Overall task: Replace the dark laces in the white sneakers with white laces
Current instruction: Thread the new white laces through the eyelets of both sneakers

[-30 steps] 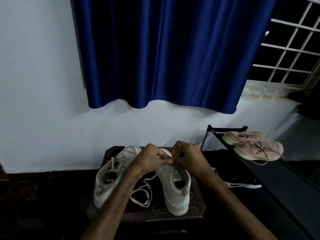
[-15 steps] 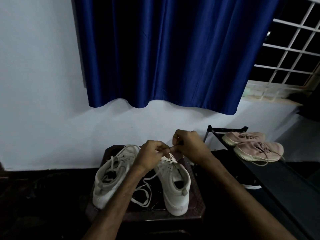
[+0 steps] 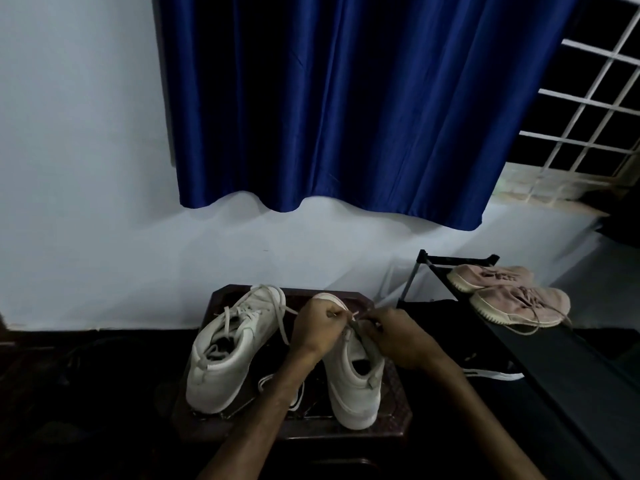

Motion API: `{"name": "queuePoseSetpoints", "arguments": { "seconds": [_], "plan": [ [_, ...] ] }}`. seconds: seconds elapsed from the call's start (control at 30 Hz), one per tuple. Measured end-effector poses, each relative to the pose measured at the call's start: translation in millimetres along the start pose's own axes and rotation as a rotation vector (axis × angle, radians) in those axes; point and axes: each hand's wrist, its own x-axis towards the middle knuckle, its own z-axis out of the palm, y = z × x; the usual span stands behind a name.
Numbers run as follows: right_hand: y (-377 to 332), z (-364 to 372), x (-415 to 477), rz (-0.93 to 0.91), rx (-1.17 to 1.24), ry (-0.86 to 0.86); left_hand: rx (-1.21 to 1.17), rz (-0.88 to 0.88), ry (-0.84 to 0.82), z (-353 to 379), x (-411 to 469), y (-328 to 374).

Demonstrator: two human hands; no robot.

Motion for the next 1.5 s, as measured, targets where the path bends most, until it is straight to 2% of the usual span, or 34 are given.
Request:
{"name": "queuePoseSetpoints", "arguments": {
  "seconds": [0.13,0.37,0.6,0.77,0.87,0.9,1.0,1.03,1.13,1.23,1.3,1.37,1.43,1.5],
  "plan": [
    [14,13,-2,0.095,0.105,0.117,0.111,0.026,0.054,10,-5,-9],
    [21,16,-2,0.118,0.297,0.116,0.293,0.026,0.057,12,1,-3],
    [28,21,1,0.114,0.337,0.145,0.365,0.010,0.088,18,2,-3],
    [21,21,-1,0.085,0.316,0.164,0.475,0.067,0.011,17,3,3],
    [11,19,-5,0.137,0.316,0.115,0.591,0.162,-0.043,9,5,12],
    [7,21,-8,0.181,0.444,0.098,0.613,0.203,-0.056,4,6,12],
    [-3,31,-15,0.410,1.127,0.128,0.560,0.287,-0.175,-11,16,6],
    [-6,36,-15,0.461,1.186,0.169,0.529,0.306,-0.223,-15,20,3],
    [-10,48,-16,0.457,0.879,0.311,0.505,0.331,-0.324,-19,27,2],
    [-12,50,-15,0.431,0.664,0.357,0.548,0.307,-0.332,-17,23,7],
    [-12,51,-15,0.431,0.583,0.353,0.617,0.217,-0.356,-13,16,8],
    [-10,52,-13,0.399,0.479,0.320,0.561,0.113,-0.389,-11,5,6],
    [-6,51,-14,0.407,0.555,0.283,0.496,0.079,-0.347,-8,-2,1],
    [-1,51,-20,0.429,0.826,0.205,0.456,0.065,-0.287,-6,-4,-3]
  ]
}}
